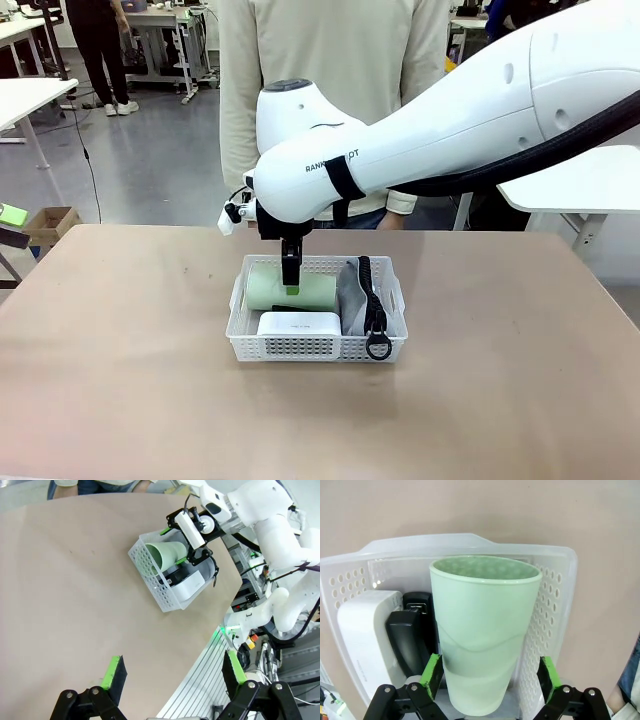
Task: Efficiently arrange items inside the basket to fit them all.
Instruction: Pick up the Reusable plastic cup and place it inside the Organizing basket.
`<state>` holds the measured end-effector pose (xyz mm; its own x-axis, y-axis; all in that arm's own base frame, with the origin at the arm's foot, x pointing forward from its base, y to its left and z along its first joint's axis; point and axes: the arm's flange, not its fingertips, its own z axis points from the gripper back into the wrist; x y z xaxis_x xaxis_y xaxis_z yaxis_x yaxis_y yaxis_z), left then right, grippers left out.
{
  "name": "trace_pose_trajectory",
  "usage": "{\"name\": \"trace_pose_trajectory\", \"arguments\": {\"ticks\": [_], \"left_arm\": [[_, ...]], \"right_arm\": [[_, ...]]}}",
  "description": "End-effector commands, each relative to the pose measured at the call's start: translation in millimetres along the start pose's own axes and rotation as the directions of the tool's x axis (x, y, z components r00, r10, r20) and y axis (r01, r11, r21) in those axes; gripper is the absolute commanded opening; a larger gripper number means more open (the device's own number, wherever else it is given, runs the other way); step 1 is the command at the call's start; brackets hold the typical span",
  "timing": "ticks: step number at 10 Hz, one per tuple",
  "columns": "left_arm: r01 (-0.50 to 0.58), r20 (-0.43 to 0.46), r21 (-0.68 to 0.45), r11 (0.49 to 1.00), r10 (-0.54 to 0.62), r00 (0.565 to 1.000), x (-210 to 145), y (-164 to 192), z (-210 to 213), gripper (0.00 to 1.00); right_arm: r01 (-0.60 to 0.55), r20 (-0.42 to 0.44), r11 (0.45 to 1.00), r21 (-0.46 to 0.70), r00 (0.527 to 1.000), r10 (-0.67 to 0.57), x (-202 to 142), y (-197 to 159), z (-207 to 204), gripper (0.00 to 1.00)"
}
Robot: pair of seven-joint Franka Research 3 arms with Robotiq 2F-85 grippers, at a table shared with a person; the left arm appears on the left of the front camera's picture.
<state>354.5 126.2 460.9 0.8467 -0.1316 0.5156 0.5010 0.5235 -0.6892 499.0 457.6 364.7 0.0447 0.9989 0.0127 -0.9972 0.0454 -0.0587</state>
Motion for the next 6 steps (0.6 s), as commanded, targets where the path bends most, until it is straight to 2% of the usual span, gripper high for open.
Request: {"name": "trace_pose_trajectory", "arguments": {"ticks": [1, 3, 4, 5, 6], "left_arm": [[0.001, 0.002, -0.003, 1.0, -0.001, 1.0, -3, -2, 1, 1.0], [0.001, 0.002, -0.003, 1.0, -0.001, 1.0, -3, -2, 1, 1.0], [0.001, 0.002, -0.003, 1.0, -0.001, 1.0, -3, -2, 1, 1.0], [0.001, 0.002, -0.003, 1.0, -0.001, 1.0, -3, -2, 1, 1.0], [0.001, 0.002, -0.003, 1.0, -0.001, 1.0, -3, -2, 1, 1.0]], "right_arm": [[0.048, 0.028, 0.998, -0.037, 0.998, -0.047, -26, 8, 39, 1.0], [0.11, 0.112, 0.993, 0.041, 0.987, -0.114, -92, 18, 99, 1.0], [0.16, 0.181, 0.975, 0.151, 0.966, -0.187, -135, 25, 120, 1.0], [0.212, 0.254, 0.948, 0.235, 0.928, -0.271, -182, 36, 133, 1.0], [0.235, 0.359, 0.919, 0.316, 0.867, -0.345, -240, 53, 143, 1.0]]}}
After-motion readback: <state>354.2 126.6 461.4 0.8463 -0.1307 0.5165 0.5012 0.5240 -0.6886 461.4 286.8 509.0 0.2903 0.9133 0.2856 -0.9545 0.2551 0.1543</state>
